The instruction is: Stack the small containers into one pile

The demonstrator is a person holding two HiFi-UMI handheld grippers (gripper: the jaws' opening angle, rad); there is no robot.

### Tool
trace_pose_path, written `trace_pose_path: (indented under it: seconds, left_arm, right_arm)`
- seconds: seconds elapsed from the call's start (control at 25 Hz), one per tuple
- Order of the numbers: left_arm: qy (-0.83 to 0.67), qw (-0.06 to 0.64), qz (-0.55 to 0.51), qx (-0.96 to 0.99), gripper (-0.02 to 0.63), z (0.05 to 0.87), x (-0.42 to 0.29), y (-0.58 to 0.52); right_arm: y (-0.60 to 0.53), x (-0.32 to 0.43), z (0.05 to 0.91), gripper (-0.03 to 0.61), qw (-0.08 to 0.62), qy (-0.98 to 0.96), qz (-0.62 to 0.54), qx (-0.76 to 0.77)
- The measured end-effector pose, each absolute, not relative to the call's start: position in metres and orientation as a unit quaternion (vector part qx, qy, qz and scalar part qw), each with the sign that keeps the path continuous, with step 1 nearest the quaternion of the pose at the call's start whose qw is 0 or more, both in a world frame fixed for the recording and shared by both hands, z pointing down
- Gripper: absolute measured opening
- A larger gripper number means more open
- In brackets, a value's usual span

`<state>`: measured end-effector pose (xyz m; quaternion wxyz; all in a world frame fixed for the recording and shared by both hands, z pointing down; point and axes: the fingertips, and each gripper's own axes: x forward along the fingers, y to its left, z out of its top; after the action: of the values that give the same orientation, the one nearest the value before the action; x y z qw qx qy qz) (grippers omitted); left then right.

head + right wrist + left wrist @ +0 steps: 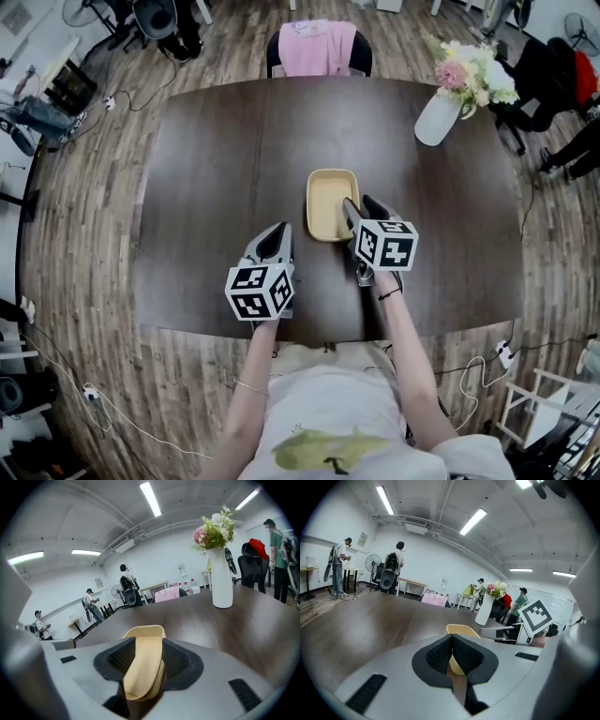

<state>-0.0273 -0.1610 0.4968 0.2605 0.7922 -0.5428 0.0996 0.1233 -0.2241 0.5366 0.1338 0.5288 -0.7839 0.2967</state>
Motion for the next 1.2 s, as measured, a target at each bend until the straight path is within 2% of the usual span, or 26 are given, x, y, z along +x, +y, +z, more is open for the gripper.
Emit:
trace_pose_path:
  seconds: [0.04, 0.12, 0.24, 0.6, 1.2]
  left_arm:
    - [-0.546, 0.257, 0.096, 0.792, 0.025, 0.493, -0.027, -0.161]
    - [-0.549, 0.248, 0.090, 0.793, 0.025, 0.484, -0.022, -0.159]
    - [-0.551, 0.232, 0.085, 0.798, 0.025, 0.472, -0.012, -0.155]
    - [-0.549, 0.171, 0.072, 0.815, 0.025, 0.432, 0.007, -0.134]
    - [-0.577, 0.106, 0.051, 0.808, 0.025, 0.386, -0.013, -0.109]
  right_arm:
    - [-0.222, 0.125, 0.532, 0.170, 0.130, -0.789, 0.292, 0.524]
    - [-0.216, 0.131, 0.523, 0.071, 0.126, -0.801, 0.278, 0.515]
    - [-0.206, 0.138, 0.509, 0.034, 0.107, -0.820, 0.271, 0.492]
    - [-0.171, 0.146, 0.463, 0.026, 0.019, -0.873, 0.268, 0.407]
    - [-0.146, 0.170, 0.382, 0.021, -0.056, -0.893, 0.194, 0.402]
